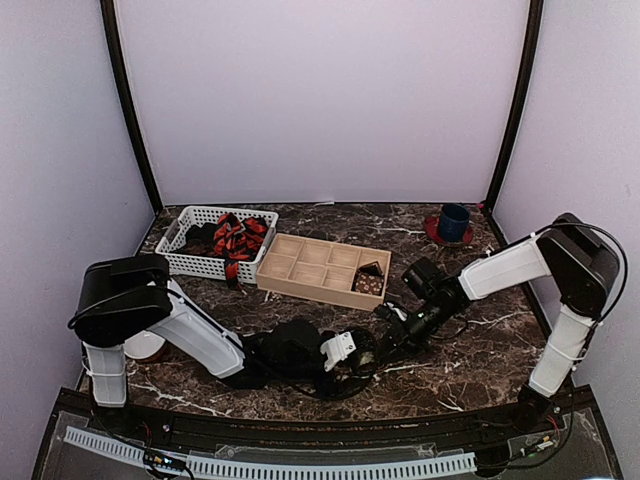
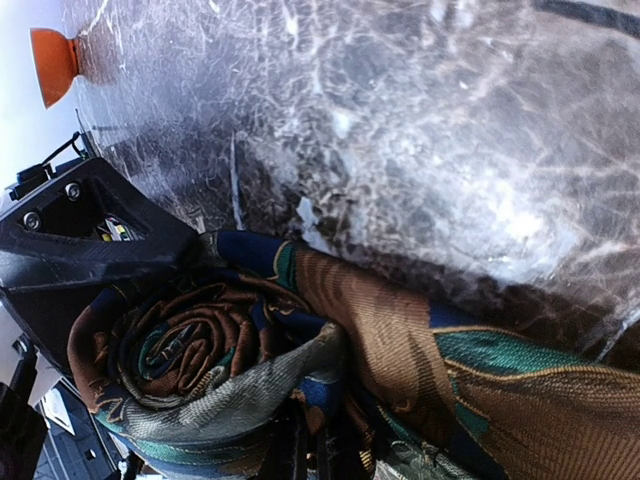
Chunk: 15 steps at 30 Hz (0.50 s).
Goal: Roll the ties
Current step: Roll the tie at the center of the board.
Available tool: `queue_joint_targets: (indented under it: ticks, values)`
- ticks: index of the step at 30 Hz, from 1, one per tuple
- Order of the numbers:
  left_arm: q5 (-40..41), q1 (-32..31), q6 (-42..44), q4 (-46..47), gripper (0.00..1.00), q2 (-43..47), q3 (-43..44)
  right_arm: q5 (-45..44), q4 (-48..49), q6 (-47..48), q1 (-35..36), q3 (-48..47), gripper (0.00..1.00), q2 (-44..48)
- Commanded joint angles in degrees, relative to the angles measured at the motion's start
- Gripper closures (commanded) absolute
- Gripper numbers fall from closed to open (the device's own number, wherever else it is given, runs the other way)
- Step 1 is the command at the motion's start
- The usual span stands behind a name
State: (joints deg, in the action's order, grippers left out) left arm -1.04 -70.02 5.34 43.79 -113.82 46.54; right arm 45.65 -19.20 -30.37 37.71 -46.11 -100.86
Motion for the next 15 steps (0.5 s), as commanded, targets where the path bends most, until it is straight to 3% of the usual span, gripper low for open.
queue_joint_targets:
  ticks: [1,9,15]
  values:
    - [-0.97,-0.26,1.38,2.36,0.17,-1.98,2.36,-11.20,-5.89,2.36,0.34,0.84,1.00,-3.28]
    - [-0.44,0.21,3.71,0.62,0.17,-4.96,5.94,-10.84,-7.64,4.09,0.95,-1.09,1.00,-4.47]
    - [-2.65,0.67,3.68,0.36,0.29,-4.93,6.96,-11.14,-7.57,3.64,0.96,-1.00,1.00,-4.23]
